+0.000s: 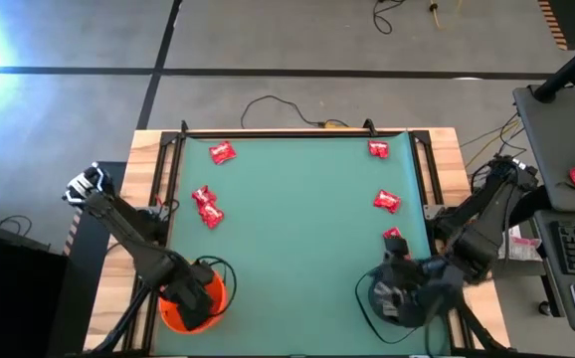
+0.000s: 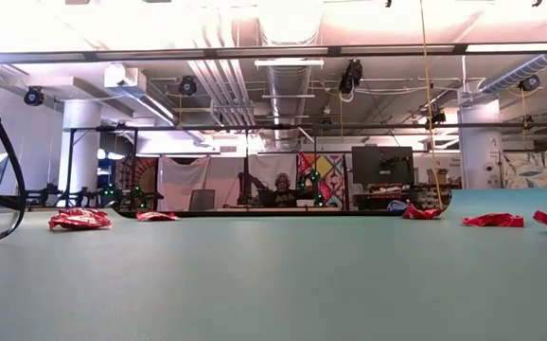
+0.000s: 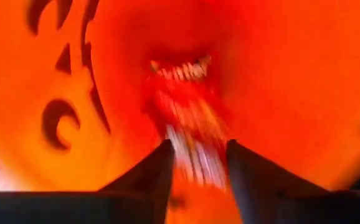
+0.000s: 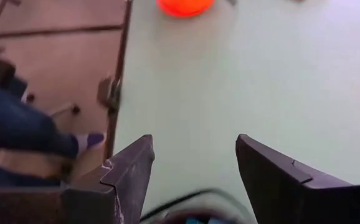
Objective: Sort candy by brand, put in halloween buckets
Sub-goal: Put the red chocolate candy into the orange bucket
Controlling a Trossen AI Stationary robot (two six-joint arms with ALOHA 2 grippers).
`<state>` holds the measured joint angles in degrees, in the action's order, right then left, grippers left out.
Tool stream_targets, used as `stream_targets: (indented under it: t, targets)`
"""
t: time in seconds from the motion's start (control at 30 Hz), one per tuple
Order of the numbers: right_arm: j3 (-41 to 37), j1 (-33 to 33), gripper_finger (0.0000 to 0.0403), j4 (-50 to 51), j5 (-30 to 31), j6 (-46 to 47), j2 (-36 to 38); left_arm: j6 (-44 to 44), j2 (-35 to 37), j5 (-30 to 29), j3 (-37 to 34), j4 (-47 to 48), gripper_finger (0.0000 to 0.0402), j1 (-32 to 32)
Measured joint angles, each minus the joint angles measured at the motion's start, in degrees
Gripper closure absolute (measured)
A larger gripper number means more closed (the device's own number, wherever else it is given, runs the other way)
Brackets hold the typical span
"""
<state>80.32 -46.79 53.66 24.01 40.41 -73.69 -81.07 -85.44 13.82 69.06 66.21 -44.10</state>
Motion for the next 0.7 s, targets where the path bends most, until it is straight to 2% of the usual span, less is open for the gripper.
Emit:
stream_targets:
  t: [0.07,0.13,0.23,0.33,0.4,0.47,0.57,0.7]
  targets:
    - [0.83,2.46,0.0184,0.0,0.03,-1.03,0.55,1.51,2.13,0.24,2.88,2.95,0.0231,0.05]
    - [1.6,5.25,0.0184,0.03,0.04,-2.79,0.94,2.52,4.3,-2.56,7.45,7.03,0.0192,0.29]
    - [2.56,9.74,0.0184,0.01,0.02,-5.69,1.25,2.78,6.76,-14.31,14.05,16.03,0.0141,0.63]
    - [2.81,14.8,0.0184,-1.2,-0.04,-7.03,1.23,2.72,9.23,-26.76,15.97,24.44,0.011,3.68]
    - [2.81,18.38,0.0184,-3.2,-0.93,-5.57,1.23,5.02,12.34,-32.82,13.03,21.56,0.0101,8.75]
    - [2.81,21.9,0.0184,-4.86,-3.41,-2.89,1.23,5.52,14.78,-36.37,8.59,19.0,0.0098,15.65]
    - [2.81,25.03,0.0184,-6.02,-6.73,-0.56,1.23,7.89,16.44,-35.36,0.01,15.61,0.0098,26.54]
    - [2.81,25.47,0.0184,-6.06,-7.3,0.13,0.97,-0.24,16.95,-31.17,-12.18,8.25,0.0099,38.13]
